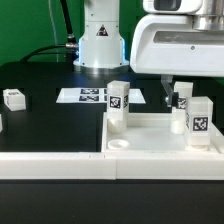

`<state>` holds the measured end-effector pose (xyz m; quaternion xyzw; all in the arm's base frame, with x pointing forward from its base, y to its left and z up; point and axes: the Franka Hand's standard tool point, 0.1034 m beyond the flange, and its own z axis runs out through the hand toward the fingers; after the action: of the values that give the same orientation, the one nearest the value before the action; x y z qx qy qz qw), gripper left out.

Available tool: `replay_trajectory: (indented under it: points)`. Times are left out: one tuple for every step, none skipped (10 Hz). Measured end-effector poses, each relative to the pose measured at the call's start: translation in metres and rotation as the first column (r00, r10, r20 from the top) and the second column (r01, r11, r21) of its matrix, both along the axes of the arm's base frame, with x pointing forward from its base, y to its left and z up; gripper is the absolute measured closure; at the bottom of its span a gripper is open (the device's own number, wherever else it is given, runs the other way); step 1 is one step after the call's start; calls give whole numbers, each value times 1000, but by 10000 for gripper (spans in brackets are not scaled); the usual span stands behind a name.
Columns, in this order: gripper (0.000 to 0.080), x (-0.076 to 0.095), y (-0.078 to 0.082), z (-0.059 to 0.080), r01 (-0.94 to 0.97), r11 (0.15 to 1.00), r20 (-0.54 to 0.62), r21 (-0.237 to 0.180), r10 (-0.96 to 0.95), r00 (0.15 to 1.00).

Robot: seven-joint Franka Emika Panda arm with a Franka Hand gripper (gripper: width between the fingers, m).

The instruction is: Assemble square table

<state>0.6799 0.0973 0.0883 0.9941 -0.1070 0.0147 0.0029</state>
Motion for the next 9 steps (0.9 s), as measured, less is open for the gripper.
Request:
replay_trajectory:
  points:
    - [150,0,-1,0,0,1000,0,-1,0,1000]
    - [254,0,-1,0,0,1000,0,-2,0,1000]
    - [389,0,-2,0,-1,1000,-1,-4,1,1000]
    - [389,0,-2,0,-2,1000,0,-5,2,1000]
    - [509,0,-2,0,-2,1000,0,-5,2,1000]
    - [509,0,-3,0,-2,1000,0,-5,2,1000]
    - [509,0,-3,0,4,1000,0,-5,-4,1000]
    - [509,0,-3,0,25,1000,0,-5,-25,1000]
    - [509,0,-3,0,27,1000,0,-5,-27,1000]
